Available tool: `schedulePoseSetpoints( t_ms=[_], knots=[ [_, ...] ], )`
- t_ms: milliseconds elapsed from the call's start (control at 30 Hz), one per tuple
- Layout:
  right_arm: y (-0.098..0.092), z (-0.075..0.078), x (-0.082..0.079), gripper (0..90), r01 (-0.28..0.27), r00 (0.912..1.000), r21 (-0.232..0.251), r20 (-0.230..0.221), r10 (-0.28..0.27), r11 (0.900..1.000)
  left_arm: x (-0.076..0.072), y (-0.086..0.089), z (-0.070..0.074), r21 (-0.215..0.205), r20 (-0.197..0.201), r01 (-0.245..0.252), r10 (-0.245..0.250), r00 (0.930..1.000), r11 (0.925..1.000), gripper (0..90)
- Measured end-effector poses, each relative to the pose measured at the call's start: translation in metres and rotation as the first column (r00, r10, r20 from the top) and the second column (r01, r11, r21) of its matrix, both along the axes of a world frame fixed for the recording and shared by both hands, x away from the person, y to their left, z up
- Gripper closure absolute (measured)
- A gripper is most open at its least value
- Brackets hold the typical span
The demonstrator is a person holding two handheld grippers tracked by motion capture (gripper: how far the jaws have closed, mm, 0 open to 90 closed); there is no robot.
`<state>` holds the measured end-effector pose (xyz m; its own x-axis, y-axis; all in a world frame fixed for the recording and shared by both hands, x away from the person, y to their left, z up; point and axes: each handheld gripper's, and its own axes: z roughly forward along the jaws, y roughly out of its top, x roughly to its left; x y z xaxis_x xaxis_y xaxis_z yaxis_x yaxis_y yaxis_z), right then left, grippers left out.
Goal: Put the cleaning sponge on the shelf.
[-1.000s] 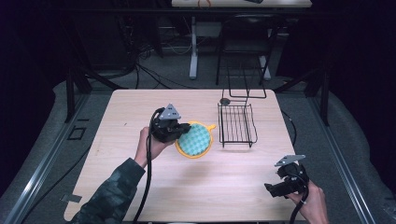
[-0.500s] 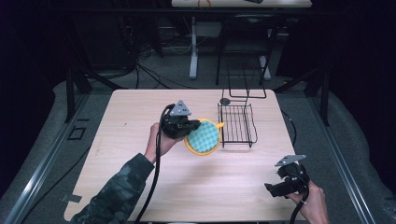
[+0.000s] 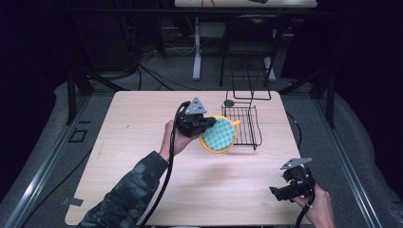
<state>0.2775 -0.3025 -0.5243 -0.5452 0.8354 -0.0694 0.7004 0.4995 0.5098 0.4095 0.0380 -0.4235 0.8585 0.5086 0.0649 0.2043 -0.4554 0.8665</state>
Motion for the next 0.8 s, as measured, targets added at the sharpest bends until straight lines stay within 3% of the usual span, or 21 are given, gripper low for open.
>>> schedulePoseSetpoints(
  t_ms=[333,800],
  knots=[
    [0.0,0.0,0.0,6.0,-0.002,1.0,0.005,-0.001,0.002,1.0,0.01,-0.019,-0.001,-0.034,0.008,-0.005,0.005,1.0,0.9994,87.4],
    [0.0,0.0,0.0,6.1,-0.003,1.0,0.007,-0.003,0.003,1.0,0.026,-0.04,-0.015,-0.095,0.013,-0.037,0.039,0.9992,0.9948,87.5]
  ],
)
